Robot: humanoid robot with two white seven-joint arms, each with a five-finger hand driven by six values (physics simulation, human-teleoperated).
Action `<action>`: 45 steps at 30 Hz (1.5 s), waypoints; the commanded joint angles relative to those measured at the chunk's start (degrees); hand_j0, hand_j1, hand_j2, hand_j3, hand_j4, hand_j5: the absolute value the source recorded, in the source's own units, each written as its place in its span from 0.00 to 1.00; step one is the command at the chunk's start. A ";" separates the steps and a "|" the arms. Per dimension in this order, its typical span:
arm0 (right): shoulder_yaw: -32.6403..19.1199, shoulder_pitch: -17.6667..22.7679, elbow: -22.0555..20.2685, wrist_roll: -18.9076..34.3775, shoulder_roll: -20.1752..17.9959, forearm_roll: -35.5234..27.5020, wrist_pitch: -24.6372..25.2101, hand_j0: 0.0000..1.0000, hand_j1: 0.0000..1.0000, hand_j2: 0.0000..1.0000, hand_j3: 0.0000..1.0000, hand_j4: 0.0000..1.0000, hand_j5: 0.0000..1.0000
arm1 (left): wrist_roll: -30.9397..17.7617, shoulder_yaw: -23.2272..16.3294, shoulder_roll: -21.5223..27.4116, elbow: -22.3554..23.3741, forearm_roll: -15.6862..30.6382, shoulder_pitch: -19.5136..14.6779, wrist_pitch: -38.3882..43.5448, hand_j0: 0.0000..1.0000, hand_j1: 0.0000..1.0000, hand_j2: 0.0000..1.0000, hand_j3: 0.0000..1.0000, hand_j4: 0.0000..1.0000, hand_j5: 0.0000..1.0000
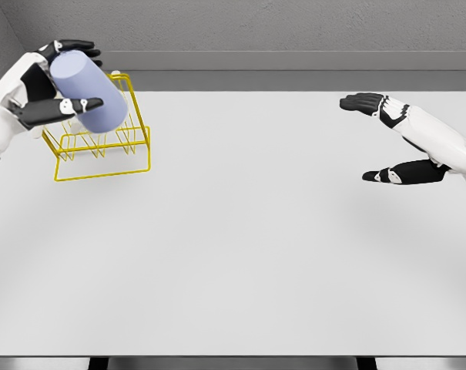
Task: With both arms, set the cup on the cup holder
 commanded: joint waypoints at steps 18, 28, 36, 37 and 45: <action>0.00 0.09 -0.03 -0.03 0.04 -0.45 0.17 1.00 1.00 1.00 1.00 1.00 1.00 | -0.10 -2.28 -1.92 3.08 -0.21 -0.44 0.01 0.73 0.73 0.73 0.73 0.73 0.73; 0.00 0.09 -0.03 -0.03 -0.05 -0.45 0.17 1.00 1.00 1.00 1.00 1.00 1.00 | -0.19 -2.71 -2.10 3.52 -0.65 -1.06 0.10 0.90 0.90 0.90 0.90 0.90 0.90; 0.00 0.09 -0.03 -0.03 -0.05 -0.45 0.17 1.00 1.00 1.00 1.00 1.00 1.00 | -0.10 -2.80 -2.45 3.52 -0.74 -1.41 0.18 0.82 0.82 0.82 0.82 0.82 0.82; 0.00 0.09 -0.03 -0.03 -0.05 -0.45 0.17 1.00 1.00 1.00 1.00 1.00 1.00 | -0.10 -2.80 -2.45 3.52 -0.74 -1.50 0.18 0.82 0.82 0.82 0.82 0.82 0.82; 0.00 0.09 -0.03 -0.03 -0.05 -0.45 0.17 1.00 1.00 1.00 1.00 1.00 1.00 | -0.10 -3.15 -2.80 3.52 -0.74 -1.93 0.18 0.82 0.82 0.82 0.82 0.82 0.82</action>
